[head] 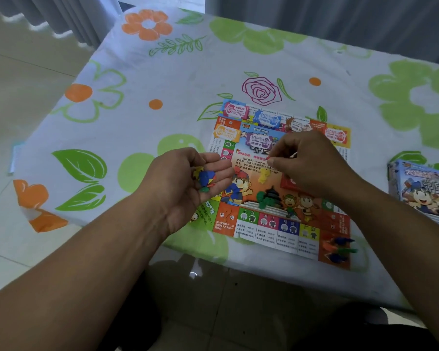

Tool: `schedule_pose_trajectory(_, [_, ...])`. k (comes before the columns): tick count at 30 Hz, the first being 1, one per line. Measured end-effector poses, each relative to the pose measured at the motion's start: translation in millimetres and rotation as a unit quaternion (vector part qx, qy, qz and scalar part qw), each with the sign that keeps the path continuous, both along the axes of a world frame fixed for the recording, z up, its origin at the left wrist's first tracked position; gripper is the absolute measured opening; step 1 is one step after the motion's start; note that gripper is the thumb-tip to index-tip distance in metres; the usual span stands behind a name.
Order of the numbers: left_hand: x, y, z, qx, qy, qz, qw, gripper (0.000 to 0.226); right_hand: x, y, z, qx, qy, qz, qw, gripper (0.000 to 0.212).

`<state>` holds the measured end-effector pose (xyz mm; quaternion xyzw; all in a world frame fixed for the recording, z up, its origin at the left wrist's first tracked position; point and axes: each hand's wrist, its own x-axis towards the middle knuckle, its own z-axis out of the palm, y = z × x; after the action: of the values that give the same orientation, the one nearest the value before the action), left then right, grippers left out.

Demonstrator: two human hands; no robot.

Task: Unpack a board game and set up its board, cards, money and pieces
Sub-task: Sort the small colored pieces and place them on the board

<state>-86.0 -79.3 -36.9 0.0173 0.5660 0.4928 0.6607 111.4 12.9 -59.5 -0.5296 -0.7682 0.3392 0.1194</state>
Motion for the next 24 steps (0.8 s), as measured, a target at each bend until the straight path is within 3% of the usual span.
schedule_pose_trajectory(12, [-1.4,-2.5,-2.1,-0.007,0.005,-0.019,1.000,0.035,-35.0,-5.9,-28.4,-0.001,-0.033,0.045,0.998,0.003])
schedule_pose_trajectory(18, [-2.6,-3.7,-1.5,-0.008,-0.012,-0.032,0.999,0.036,-38.6,-5.3,-29.2,0.023,-0.048,0.045,0.998,0.011])
schedule_pose_trajectory(20, [-2.5,-3.4,-1.7,-0.007,-0.017,-0.036,0.999,0.038,-38.5,-7.8,-23.4,0.048,-0.026,0.041,0.998,0.009])
schedule_pose_trajectory(24, [0.8,-1.8,-0.5,0.004,-0.036,-0.045,0.998,0.039,-41.0,-17.5,1.8,0.052,0.110,0.044,0.992,0.006])
